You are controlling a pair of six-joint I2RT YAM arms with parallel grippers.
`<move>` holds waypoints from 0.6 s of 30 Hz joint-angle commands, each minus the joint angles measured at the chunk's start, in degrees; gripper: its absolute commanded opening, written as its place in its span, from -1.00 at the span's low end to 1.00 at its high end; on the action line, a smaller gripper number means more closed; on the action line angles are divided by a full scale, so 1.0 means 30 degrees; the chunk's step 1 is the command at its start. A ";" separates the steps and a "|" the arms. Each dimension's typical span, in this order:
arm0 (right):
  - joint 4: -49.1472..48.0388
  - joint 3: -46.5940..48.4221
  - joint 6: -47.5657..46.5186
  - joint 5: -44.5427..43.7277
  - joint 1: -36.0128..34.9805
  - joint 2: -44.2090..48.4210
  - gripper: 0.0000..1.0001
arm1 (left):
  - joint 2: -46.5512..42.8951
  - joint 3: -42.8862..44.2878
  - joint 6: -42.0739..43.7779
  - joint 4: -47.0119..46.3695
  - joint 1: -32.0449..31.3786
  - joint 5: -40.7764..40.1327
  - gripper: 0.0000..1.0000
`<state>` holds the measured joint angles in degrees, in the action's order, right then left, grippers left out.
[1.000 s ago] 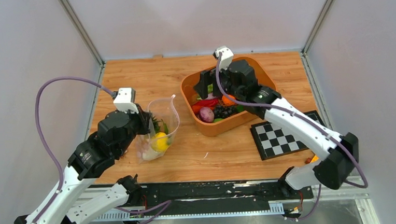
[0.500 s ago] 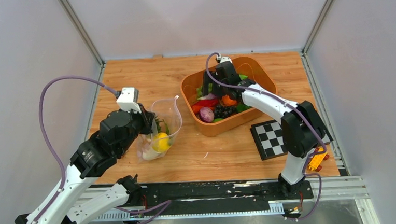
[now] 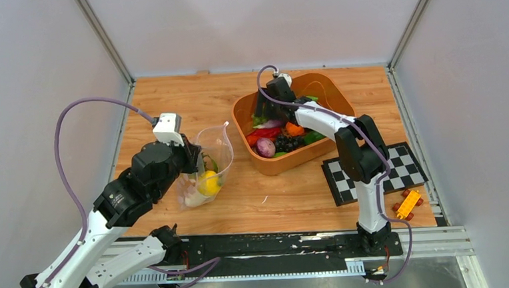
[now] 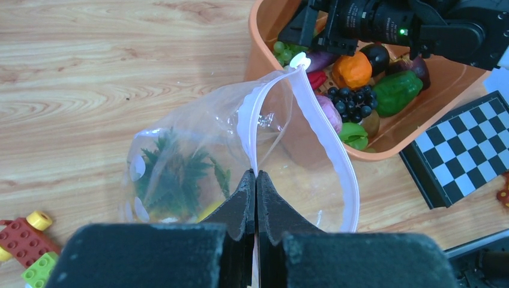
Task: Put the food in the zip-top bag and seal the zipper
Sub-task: Pick up the fake fruit from the bin.
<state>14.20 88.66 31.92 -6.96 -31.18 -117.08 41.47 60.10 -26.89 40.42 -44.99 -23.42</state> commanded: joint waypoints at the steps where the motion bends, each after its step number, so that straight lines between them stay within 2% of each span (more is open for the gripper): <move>1: 0.1347 0.1025 0.0473 0.0197 0.0001 -0.0904 0.47 | -0.0183 0.0054 -0.0017 -0.0698 0.0027 -0.0181 -0.98; 2: 0.1257 0.0753 0.0460 0.0257 0.0013 -0.0939 0.43 | -0.0177 0.0039 -0.0028 -0.0681 0.0027 -0.0205 -0.98; 5: 0.0553 -0.0150 0.0552 0.0389 0.0042 -0.0602 0.01 | -0.0222 0.0043 -0.0058 -0.0701 0.0027 -0.0162 -0.98; 10: 0.0165 -0.1228 0.0315 0.0640 0.0058 0.0136 -0.18 | -0.0212 0.0045 -0.0073 -0.0814 0.0027 -0.0012 -0.98; 12: -0.0389 -0.1831 0.0206 0.0970 0.0157 0.0659 -0.43 | -0.0203 0.0032 -0.0105 -0.0872 0.0027 0.0038 -0.98; 15: -0.1282 -0.2654 0.0179 0.1967 0.0447 0.1261 -0.71 | -0.0190 0.0036 -0.0142 -0.0893 0.0023 0.0114 -0.98; 18: -0.1730 -0.3163 0.0393 0.3701 0.0859 0.1887 -0.88 | -0.0249 0.0010 -0.0223 -0.0868 0.0027 0.0246 -0.98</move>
<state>9.08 81.78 32.91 -2.66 -29.95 -114.83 41.23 60.03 -26.92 40.38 -44.99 -23.11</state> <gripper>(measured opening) 0.125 0.011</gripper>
